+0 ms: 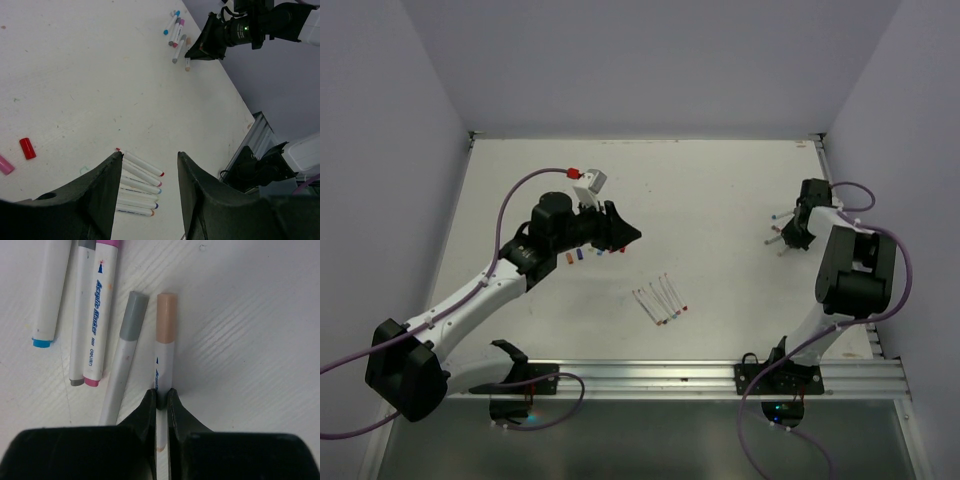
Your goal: Open the pen caps
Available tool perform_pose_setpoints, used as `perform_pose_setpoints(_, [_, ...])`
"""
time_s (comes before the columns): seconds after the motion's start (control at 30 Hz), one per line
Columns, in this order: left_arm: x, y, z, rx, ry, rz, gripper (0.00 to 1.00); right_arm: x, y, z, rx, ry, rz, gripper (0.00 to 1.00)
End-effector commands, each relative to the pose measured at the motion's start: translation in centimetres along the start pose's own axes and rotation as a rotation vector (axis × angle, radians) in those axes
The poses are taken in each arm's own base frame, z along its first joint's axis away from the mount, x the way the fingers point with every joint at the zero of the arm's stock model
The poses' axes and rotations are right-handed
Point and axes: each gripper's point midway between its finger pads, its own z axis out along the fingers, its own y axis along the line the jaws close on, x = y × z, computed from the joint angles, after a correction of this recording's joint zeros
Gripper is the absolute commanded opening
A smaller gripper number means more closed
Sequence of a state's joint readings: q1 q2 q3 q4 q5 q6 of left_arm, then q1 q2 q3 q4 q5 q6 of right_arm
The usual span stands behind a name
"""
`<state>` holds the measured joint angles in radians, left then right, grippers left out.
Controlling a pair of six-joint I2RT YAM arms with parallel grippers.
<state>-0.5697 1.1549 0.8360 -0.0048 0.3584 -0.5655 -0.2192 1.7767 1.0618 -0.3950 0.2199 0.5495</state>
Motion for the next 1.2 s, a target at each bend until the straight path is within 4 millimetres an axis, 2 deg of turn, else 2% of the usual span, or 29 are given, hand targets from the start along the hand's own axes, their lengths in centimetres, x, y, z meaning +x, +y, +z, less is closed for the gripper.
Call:
perform_pose_setpoints(0.0, [-0.8, -1.7, -0.2, 0.07, -0.02, -0.005, 0.51, 3.2, -2.3, 0.2, 0.059, 0.05, -0.001, 0.0])
perform_pose_setpoints(0.13, [-0.5, -2.0, -0.3, 0.077, 0.009, -0.029, 0.52, 3.5, -3.4, -1.7, 0.062, 0.009, 0.017, 0.0])
perform_pose_setpoints(0.2, [-0.2, -2.0, -0.5, 0.067, 0.029, -0.042, 0.53, 2.7, -3.3, -3.9, 0.025, -0.04, 0.04, 0.0])
perform_pose_setpoints(0.27, [0.1, -2.0, -0.4, 0.067, 0.052, -0.054, 0.53, 2.9, -3.3, -5.4, -0.008, -0.05, 0.045, 0.0])
perform_pose_setpoints(0.3, [0.0, -2.2, -0.4, 0.078, 0.058, -0.061, 0.53, 2.2, -2.8, -7.4, -0.047, -0.086, 0.044, 0.0])
perform_pose_setpoints(0.33, [0.0, -2.5, -0.4, 0.09, 0.067, -0.064, 0.53, 2.1, -2.4, -8.4, -0.068, -0.097, 0.034, 0.0])
perform_pose_setpoints(0.43, [0.2, -3.3, 0.0, 0.13, 0.092, -0.099, 0.53, 1.9, 0.8, -12.5, -0.198, -0.134, -0.06, 0.0])
perform_pose_setpoints(0.5, [0.1, -3.7, 0.2, 0.155, 0.096, -0.124, 0.53, 2.8, 4.4, -15.3, -0.331, -0.13, -0.201, 0.0])
perform_pose_setpoints(0.57, [-0.5, -4.2, 0.8, 0.192, 0.085, -0.127, 0.52, 4.5, 7.3, -17.4, -0.424, -0.117, -0.37, 0.0])
perform_pose_setpoints(0.6, [-0.6, -4.3, 1.0, 0.197, 0.09, -0.143, 0.52, 6.6, 10.2, -19.7, -0.546, -0.083, -0.475, 0.0])
perform_pose_setpoints(0.67, [-0.8, -4.2, 1.4, 0.212, 0.092, -0.16, 0.52, 9.1, 12.4, -21.9, -0.664, -0.058, -0.606, 0.0])
perform_pose_setpoints(0.7, [-1.0, -4.2, 1.4, 0.216, 0.087, -0.18, 0.52, 11.6, 14.0, -24.1, -0.786, -0.026, -0.679, 0.0])
perform_pose_setpoints(0.73, [-1.2, -4.1, 1.6, 0.221, 0.078, -0.185, 0.52, 12.8, 14.6, -25.2, -0.85, -0.007, -0.713, 0.0])
perform_pose_setpoints(0.77, [-1.4, -3.5, 1.6, 0.212, 0.069, -0.198, 0.51, 13.8, 15.0, -26.1, -0.902, 0.005, -0.753, 0.0])
perform_pose_setpoints(0.8, [-1.6, -3.3, 1.6, 0.208, 0.065, -0.207, 0.51, 16.2, 15.6, -27.8, -1.016, 0.054, -0.814, 0.0])
perform_pose_setpoints(0.83, [-1.7, -3.1, 1.6, 0.204, 0.061, -0.21, 0.51, 17.1, 15.7, -28.7, -1.072, 0.061, -0.846, 0.0])
perform_pose_setpoints(0.97, [-2.2, -2.0, 1.4, 0.183, 0.047, -0.236, 0.51, 21.4, 15.3, -31.3, -1.248, 0.133, -1.015, 0.0])
perform_pose_setpoints(1.17, [-1.8, -0.9, 1.7, 0.143, 0.042, -0.256, 0.51, 23.2, 15.8, -32.9, -1.347, 0.17, -1.043, 0.0])
